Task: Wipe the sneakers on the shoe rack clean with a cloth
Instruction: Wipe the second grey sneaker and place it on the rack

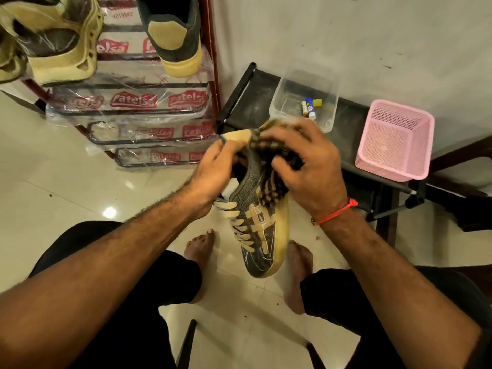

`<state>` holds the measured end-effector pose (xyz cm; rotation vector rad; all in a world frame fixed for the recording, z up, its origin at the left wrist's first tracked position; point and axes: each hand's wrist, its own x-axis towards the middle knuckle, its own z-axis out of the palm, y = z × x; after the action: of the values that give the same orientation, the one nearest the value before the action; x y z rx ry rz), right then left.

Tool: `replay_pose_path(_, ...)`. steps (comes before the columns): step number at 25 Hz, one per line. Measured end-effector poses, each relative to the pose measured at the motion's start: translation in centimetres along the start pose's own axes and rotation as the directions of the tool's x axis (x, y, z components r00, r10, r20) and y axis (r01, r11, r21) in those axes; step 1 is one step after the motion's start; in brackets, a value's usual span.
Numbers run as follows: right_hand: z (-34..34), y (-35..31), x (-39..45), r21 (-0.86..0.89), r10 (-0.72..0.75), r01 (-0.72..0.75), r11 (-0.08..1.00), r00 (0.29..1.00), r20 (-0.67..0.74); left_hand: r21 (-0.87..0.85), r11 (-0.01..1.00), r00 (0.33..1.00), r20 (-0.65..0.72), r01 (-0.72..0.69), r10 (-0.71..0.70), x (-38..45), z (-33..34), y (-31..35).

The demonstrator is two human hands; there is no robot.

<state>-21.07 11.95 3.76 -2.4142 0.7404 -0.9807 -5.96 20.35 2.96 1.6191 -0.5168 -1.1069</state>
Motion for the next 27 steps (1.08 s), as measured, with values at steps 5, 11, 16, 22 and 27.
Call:
replay_pose_path(5,3.2,-2.3,-4.6,0.061,-0.102,0.090,0.994,0.968,0.229,0.003,1.000,0.988,-0.157,-0.013,0.013,1.3,-1.2,0.3)
replay_pose_path(11,1.6,-0.5,-0.1,-0.020,-0.053,0.053,0.998,0.998,0.019,0.041,0.999,0.998,-0.057,-0.022,0.024,1.2,-0.9,-0.1)
replay_pose_path(16,4.4,-2.8,-5.4,0.019,-0.154,0.153,0.988,0.969,0.193,0.003,1.000,0.983,-0.184,0.014,-0.013,1.9,-2.2,0.4)
replay_pose_path(22,1.8,0.2,-0.5,-0.046,-0.026,0.026,0.999,0.999,-0.021,0.056,0.997,0.998,-0.053,0.044,-0.041,1.2,-1.1,0.5)
replay_pose_path(27,5.1,-3.0,-7.3,0.029,-0.283,0.287,0.957,0.912,0.296,-0.013,0.992,0.961,-0.247,0.124,-0.123,1.7,-3.6,1.9)
